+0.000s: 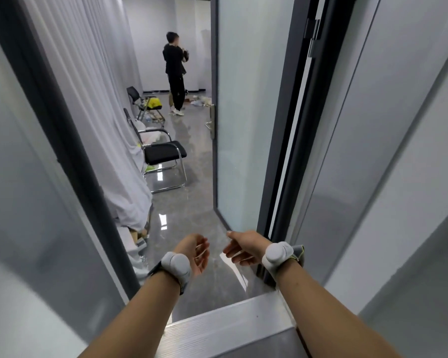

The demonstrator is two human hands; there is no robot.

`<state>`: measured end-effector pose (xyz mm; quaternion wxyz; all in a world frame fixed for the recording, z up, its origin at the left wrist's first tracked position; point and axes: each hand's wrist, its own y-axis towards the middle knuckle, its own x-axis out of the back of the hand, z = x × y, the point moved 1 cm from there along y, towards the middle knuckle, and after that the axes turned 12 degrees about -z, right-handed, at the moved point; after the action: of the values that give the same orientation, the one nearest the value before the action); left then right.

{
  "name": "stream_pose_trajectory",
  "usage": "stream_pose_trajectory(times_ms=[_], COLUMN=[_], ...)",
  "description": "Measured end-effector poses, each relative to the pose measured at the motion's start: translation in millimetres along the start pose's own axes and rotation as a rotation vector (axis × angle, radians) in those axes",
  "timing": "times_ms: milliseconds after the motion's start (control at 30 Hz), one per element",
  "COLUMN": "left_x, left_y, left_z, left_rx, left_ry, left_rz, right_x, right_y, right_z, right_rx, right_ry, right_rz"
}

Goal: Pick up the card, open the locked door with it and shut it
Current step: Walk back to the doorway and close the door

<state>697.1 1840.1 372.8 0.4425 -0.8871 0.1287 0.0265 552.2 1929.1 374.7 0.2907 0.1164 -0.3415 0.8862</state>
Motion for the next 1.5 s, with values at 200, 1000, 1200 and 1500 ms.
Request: stream_pose_trajectory(times_ms=[200,1000,1200,1500], left_x=[-37,-140,-184,-306], left_y=[50,320,390,531], left_z=[-60,-416,-478,-595], left_rx=[0.004,-0.086,-0.122,-0.124], left_ry=[0.029,0.189,0.199,0.121], left_rz=[0.024,0.069,0.077,0.008], right_x=[6,-18,-15,28], right_y=[67,415,508,706], right_z=[45,331,390,478], right_rx=[0.016,0.05,0.072,0.065], right_ry=[0.007,0.018,-0.001,0.027], right_rz=[-0.004,-0.138,-0.112,-0.079])
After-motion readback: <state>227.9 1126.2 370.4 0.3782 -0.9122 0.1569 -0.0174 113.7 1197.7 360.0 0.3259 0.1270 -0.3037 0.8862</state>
